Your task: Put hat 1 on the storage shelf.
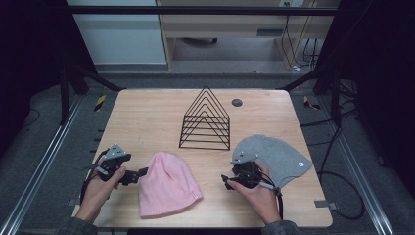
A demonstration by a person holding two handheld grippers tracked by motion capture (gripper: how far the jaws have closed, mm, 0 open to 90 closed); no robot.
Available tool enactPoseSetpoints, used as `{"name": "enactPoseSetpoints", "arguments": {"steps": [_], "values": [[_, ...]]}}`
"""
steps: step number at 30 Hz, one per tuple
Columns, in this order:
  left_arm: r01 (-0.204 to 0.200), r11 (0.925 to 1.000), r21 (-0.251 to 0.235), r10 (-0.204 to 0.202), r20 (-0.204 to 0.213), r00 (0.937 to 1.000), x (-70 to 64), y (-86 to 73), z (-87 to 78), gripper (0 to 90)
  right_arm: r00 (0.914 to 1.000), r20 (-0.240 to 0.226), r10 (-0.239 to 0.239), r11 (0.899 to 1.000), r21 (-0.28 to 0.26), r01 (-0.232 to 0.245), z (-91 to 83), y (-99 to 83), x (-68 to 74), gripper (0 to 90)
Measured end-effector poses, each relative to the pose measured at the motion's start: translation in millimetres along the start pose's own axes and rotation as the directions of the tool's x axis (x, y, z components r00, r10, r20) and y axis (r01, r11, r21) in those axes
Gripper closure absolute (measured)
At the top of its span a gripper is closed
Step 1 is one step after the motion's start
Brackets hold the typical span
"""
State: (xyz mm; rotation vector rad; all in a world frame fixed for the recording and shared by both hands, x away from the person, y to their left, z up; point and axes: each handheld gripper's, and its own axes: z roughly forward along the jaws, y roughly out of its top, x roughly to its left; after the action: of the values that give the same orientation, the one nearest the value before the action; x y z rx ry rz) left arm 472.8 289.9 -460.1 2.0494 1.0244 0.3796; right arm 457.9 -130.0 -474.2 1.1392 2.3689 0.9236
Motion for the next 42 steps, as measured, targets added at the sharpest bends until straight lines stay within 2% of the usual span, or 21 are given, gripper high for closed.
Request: {"name": "enactPoseSetpoints", "arguments": {"steps": [2, 3, 4, 5, 8, 12, 14, 17, 22, 24, 26, 28, 29, 31, 35, 42], "values": [[-0.027, 0.9995, 0.020, 0.026, 0.021, 0.9994, -4.9, 4.3, 5.0, 7.6, 1.0000, 0.004, 0.005, 1.000, 0.001, -0.005, 0.0, -0.6, -1.2, 24.1], [-0.027, 0.9995, 0.020, 0.026, 0.021, 0.9994, -4.9, 4.3, 5.0, 8.1, 1.0000, 0.004, 0.005, 1.000, 0.001, -0.005, 0.0, -0.6, -1.2, 24.1], [-0.069, 0.9964, 0.048, 0.068, 0.022, 0.9974, -10.6, 10.7, 9.6, 8.5, 0.9999, 0.008, 0.013, 1.000, -0.002, -0.013, -1.3, -0.9, -2.2, 24.1], [-0.096, 0.9936, 0.061, 0.095, 0.019, 0.9953, -12.9, 15.4, 12.1, 8.7, 0.9998, 0.012, 0.015, 1.000, -0.004, -0.014, -2.1, -1.1, -2.8, 24.1], [-0.138, 0.9864, 0.090, 0.137, 0.007, 0.9905, -14.9, 30.3, 21.2, 8.7, 0.9997, 0.016, 0.018, 1.000, -0.007, -0.018, -4.1, -1.7, -4.3, 24.1], [-0.127, 0.9825, 0.136, 0.124, 0.034, 0.9917, -6.1, 50.3, 40.0, 11.8, 0.9994, 0.020, 0.029, 1.000, -0.010, -0.028, -5.5, -2.4, -6.4, 24.1], [-0.105, 0.9881, 0.112, 0.101, 0.042, 0.9940, -1.2, 54.9, 45.1, 20.1, 0.9992, 0.022, 0.033, 0.999, -0.011, -0.033, -6.1, -2.5, -7.5, 24.1], [-0.092, 0.9901, 0.106, 0.090, 0.027, 0.9956, 1.8, 53.7, 47.8, 24.5, 0.9991, 0.026, 0.033, 0.999, -0.016, -0.033, -7.2, -3.1, -8.8, 24.1], [-0.042, 0.9953, 0.087, 0.042, -0.002, 0.9991, 3.7, 45.5, 47.5, 27.8, 0.9991, 0.025, 0.035, 0.999, -0.017, -0.035, -7.4, -2.4, -8.8, 24.1], [-0.040, 0.9949, 0.093, 0.040, -0.007, 0.9992, 3.5, 43.1, 49.0, 29.6, 0.9991, 0.024, 0.034, 0.999, -0.017, -0.034, -7.5, -2.3, -8.6, 24.1], [-0.038, 0.9926, 0.115, 0.037, 0.014, 0.9992, 2.0, 38.1, 53.4, 32.0, 0.9990, 0.025, 0.036, 0.999, -0.012, -0.036, -7.4, -2.2, -7.6, 24.1], [-0.047, 0.9906, 0.128, 0.045, 0.013, 0.9989, 0.4, 36.8, 55.4, 32.6, 0.9991, 0.026, 0.034, 0.999, -0.011, -0.034, -7.2, -2.3, -7.7, 24.1], [-0.066, 0.9865, 0.150, 0.066, 0.007, 0.9978, -0.9, 35.6, 57.9, 34.3, 0.9991, 0.025, 0.033, 0.999, -0.011, -0.033, -7.0, -2.4, -7.7, 24.1], [-0.068, 0.9838, 0.166, 0.068, 0.006, 0.9977, -1.4, 34.7, 60.3, 35.7, 0.9992, 0.020, 0.036, 0.999, -0.008, -0.036, -6.6, -2.4, -7.5, 24.1], [-0.075, 0.9785, 0.192, 0.073, 0.015, 0.9972, -3.1, 32.4, 64.3, 38.0, 0.9993, 0.018, 0.034, 0.999, -0.006, -0.033, -5.5, -2.3, -7.3, 24.1], [-0.095, 0.9691, 0.228, 0.084, 0.056, 0.9949, -6.4, 30.4, 68.8, 42.9, 0.9995, 0.013, 0.028, 1.000, -0.001, -0.028, -4.2, -2.2, -6.2, 24.1]]}}
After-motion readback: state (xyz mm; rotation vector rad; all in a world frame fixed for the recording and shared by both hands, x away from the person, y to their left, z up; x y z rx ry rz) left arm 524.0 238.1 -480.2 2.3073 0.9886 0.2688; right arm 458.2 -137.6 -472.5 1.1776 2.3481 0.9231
